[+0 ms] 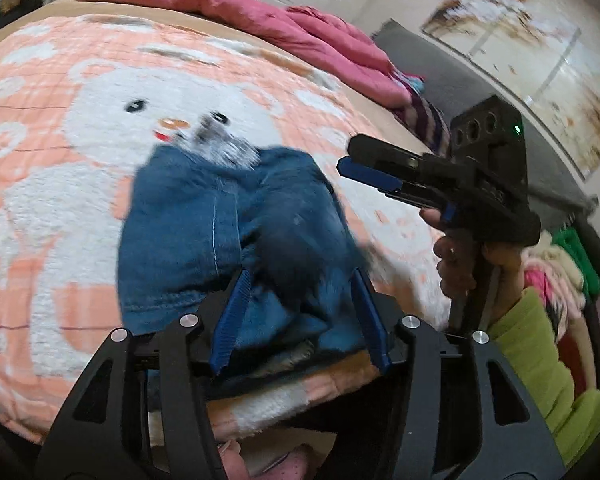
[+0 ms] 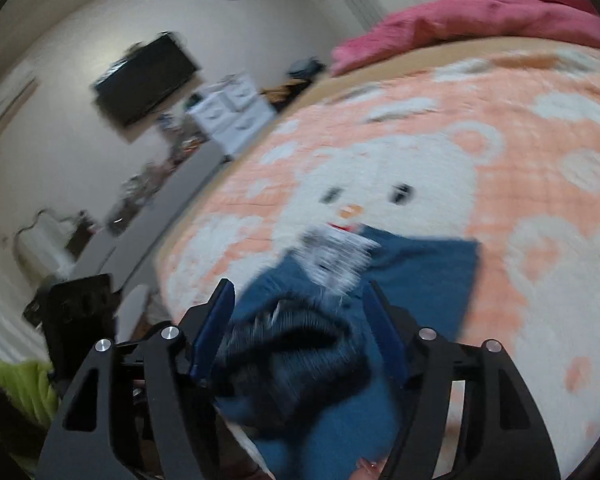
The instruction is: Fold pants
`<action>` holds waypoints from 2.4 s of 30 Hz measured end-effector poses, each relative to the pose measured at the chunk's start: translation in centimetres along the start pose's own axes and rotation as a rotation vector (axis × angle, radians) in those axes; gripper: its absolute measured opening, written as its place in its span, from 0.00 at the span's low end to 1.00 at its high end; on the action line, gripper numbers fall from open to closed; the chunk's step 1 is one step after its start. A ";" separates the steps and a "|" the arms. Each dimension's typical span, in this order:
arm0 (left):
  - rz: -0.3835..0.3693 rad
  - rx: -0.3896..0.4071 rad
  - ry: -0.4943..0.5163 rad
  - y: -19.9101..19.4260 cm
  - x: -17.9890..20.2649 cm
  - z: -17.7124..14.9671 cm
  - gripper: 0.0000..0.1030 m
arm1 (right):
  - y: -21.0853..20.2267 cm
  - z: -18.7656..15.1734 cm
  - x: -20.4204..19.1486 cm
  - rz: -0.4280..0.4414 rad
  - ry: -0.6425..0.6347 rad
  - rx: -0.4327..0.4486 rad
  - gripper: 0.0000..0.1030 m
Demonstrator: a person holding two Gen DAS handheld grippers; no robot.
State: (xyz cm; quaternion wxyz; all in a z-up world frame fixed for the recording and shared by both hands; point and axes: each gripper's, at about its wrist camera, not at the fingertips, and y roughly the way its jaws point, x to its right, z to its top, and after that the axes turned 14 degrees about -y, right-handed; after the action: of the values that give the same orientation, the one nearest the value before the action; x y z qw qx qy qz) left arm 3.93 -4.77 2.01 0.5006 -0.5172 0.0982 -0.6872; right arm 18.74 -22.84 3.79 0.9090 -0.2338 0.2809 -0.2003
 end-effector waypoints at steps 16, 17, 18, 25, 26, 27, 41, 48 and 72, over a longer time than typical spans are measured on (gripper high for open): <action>0.018 0.002 0.117 -2.3 0.4 -0.8 0.49 | 2.6 -3.3 -2.6 -0.316 -0.168 -0.248 0.67; 0.036 0.021 0.111 -2.6 0.1 -0.5 0.49 | 2.5 -3.6 -2.5 -0.324 -0.173 -0.248 0.67; 0.048 0.035 0.099 -2.7 -0.3 0.0 0.49 | 2.4 -3.9 -2.6 -0.327 -0.174 -0.250 0.67; 0.188 0.043 0.117 -0.2 -0.9 -0.1 0.35 | 1.2 -4.7 -3.4 -0.352 -0.185 -0.263 0.69; 0.200 0.045 0.135 0.1 -0.7 -0.4 0.33 | 0.7 -4.5 -3.5 -0.346 -0.181 -0.253 0.69; 0.205 0.049 0.143 0.0 -0.6 -0.7 0.33 | 0.0 -4.1 -3.8 -0.328 -0.173 -0.226 0.70; 0.189 0.023 0.220 -1.3 0.8 -2.7 0.32 | 6.6 4.2 -3.0 -0.190 -0.143 -0.296 0.47; 0.209 -0.019 0.265 -0.2 0.7 -3.7 0.32 | 10.6 2.1 -4.5 -0.168 -0.230 -0.425 0.36; 0.175 -0.038 0.215 -0.5 -0.7 -2.0 0.36 | 9.0 2.0 -4.1 -0.390 -0.226 -0.323 0.07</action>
State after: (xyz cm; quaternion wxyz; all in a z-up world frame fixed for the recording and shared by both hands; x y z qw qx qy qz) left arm 2.00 -4.73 0.94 0.5355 -0.4395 0.2090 -0.6902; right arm 18.93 -12.88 2.07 0.8298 -0.4463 0.1557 -0.2965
